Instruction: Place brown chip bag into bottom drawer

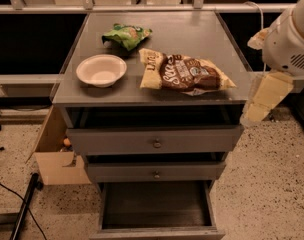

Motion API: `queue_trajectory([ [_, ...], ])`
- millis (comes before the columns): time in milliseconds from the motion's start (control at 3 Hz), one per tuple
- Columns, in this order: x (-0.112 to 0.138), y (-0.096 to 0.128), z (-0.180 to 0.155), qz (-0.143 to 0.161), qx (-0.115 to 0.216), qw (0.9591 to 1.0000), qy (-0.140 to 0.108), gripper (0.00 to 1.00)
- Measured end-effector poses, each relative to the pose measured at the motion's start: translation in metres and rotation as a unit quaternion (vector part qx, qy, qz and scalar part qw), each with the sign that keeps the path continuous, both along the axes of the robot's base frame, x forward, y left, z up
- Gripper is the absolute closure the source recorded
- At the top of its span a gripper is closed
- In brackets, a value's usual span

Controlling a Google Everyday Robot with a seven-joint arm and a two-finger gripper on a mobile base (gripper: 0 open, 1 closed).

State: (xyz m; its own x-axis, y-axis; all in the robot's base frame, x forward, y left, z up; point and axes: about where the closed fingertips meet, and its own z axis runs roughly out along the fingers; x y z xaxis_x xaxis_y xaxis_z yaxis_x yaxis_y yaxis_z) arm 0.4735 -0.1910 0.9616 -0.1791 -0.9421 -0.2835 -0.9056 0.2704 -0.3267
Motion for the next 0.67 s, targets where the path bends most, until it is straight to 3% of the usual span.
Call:
queue_trajectory([
  [333,0.023,0.014,-0.013,-0.003,0.013,0.9998,-0.017,0.0],
  [667,0.058,0.035,-0.026,-0.016,0.038,0.9979,-0.049,0.0],
])
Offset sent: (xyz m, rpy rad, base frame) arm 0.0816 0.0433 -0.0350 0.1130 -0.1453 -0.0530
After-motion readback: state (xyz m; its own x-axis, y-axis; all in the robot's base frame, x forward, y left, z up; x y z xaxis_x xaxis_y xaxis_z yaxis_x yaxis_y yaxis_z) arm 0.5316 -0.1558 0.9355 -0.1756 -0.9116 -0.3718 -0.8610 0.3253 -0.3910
